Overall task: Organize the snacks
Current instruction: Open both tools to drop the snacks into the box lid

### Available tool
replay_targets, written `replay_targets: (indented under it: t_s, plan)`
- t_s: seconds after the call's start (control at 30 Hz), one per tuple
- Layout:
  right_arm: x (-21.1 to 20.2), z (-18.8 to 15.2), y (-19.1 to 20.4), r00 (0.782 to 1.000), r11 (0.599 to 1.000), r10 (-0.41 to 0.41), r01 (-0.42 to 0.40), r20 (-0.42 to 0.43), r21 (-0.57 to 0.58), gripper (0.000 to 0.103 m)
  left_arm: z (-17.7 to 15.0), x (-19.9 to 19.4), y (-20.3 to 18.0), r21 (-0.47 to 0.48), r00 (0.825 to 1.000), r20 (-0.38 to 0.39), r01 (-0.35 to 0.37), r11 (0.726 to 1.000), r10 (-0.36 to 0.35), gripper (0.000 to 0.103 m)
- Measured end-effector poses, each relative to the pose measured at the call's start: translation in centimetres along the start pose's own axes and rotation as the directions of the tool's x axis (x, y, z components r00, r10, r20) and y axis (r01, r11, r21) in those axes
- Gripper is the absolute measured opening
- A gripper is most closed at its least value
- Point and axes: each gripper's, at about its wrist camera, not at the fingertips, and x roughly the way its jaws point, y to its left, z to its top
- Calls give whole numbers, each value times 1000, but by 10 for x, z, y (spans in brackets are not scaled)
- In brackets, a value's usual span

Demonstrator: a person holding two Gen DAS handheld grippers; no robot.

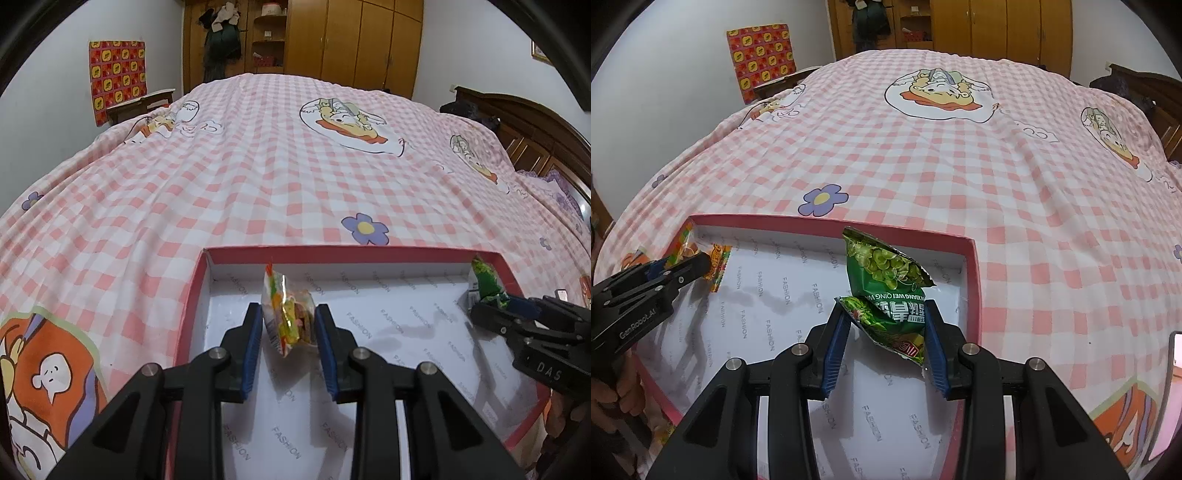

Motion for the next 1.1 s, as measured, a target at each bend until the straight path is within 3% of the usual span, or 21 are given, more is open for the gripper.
replay_targets:
  t_s: [0.2,0.3,0.5,0.73,1.1]
  plan:
    - [4,-1,3,1000,1000,-5,5,-3,-9,41,0,-1,-3,15,1000,-2,24,1000,-24,31]
    - [3,-1,1,1000,1000,15,-15,0,-1,43,-1,-2,-4,2,999,-15,44,999,-44,40]
    - [-8,-2,5,999,999,31,-31,33,-7,65,-1,-16,-10,20,999,-9,38,999,-38,48]
    - [-30,-6,-2,996,997,76,-78,49,26,67,2,-43,-16,34,998,9,60,998,-60,61]
    - [-67,-21,-3,995,996,86,-88,58,26,67,-13,-78,-23,74,999,-21,50,996,-49,62]
